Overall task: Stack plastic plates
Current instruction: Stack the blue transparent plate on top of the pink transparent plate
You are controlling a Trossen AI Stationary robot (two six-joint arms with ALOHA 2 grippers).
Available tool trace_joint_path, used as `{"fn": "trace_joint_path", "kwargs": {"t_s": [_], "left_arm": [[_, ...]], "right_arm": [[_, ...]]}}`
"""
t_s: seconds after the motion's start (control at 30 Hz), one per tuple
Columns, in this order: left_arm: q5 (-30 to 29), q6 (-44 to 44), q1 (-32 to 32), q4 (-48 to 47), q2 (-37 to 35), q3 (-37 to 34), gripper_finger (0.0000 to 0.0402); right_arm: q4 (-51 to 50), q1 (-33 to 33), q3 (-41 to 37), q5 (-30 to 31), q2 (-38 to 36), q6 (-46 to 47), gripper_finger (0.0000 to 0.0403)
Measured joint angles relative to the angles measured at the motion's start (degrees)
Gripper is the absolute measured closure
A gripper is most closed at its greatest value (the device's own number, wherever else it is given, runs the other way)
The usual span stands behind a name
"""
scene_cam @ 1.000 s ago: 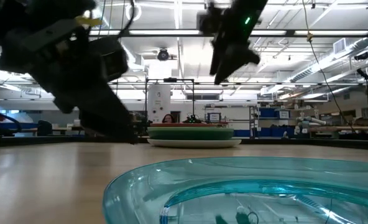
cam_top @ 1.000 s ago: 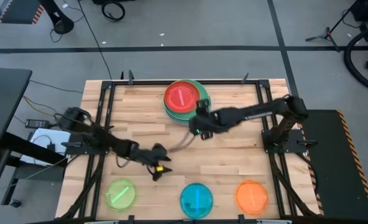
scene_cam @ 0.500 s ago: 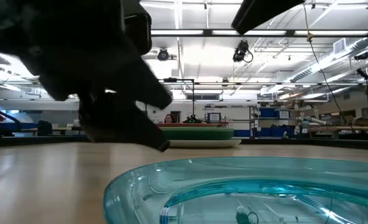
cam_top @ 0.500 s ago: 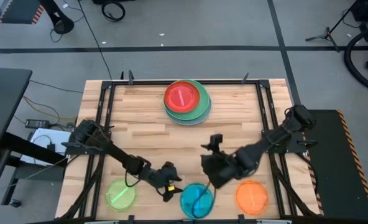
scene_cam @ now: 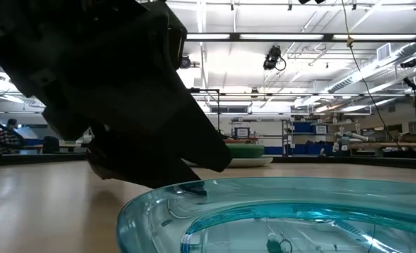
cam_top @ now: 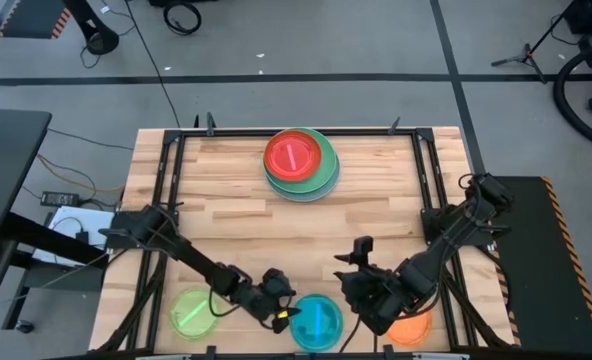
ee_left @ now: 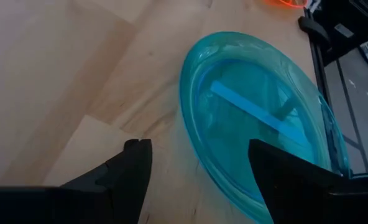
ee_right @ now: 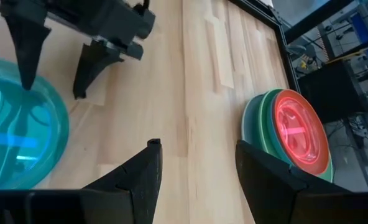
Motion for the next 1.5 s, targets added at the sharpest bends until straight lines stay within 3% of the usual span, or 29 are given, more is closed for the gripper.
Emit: {"fn": "trace_joint_path", "kwargs": {"t_s": [0.43, 0.67, 0.97, 1.1, 1.37, 1.5], "left_arm": [[-8.9, 0.1, -3.4, -0.3, 2.0, 0.9, 0.0138], [-11.0, 1.0, -4.5, -5.2, 5.4, 6.8, 0.0177], [-11.1, -5.0, -3.7, -12.1, 6.8, 9.7, 0.0192], [-11.3, -6.1, -3.4, -12.8, 6.8, 9.6, 0.0235], [-11.1, -2.7, -3.2, -14.2, 7.0, 11.0, 0.0373], [-10.5, -1.2, -3.1, -14.3, 7.1, 11.2, 0.0392]], "right_arm": [[-1.3, 0.0, 0.0, 0.0, 0.0, 0.8, 0.0194], [-1.5, -0.3, 0.0, 0.0, 0.0, 0.8, 0.0194], [-1.9, -0.3, 0.0, -1.8, 0.0, 1.3, 0.0194], [-2.3, -0.3, 0.0, -1.9, 0.0, 1.3, 0.0194], [-4.4, -0.4, 0.0, -1.3, 0.0, 1.2, 0.0194], [-4.4, -0.4, 0.0, -1.4, 0.0, 1.3, 0.0194]]}}
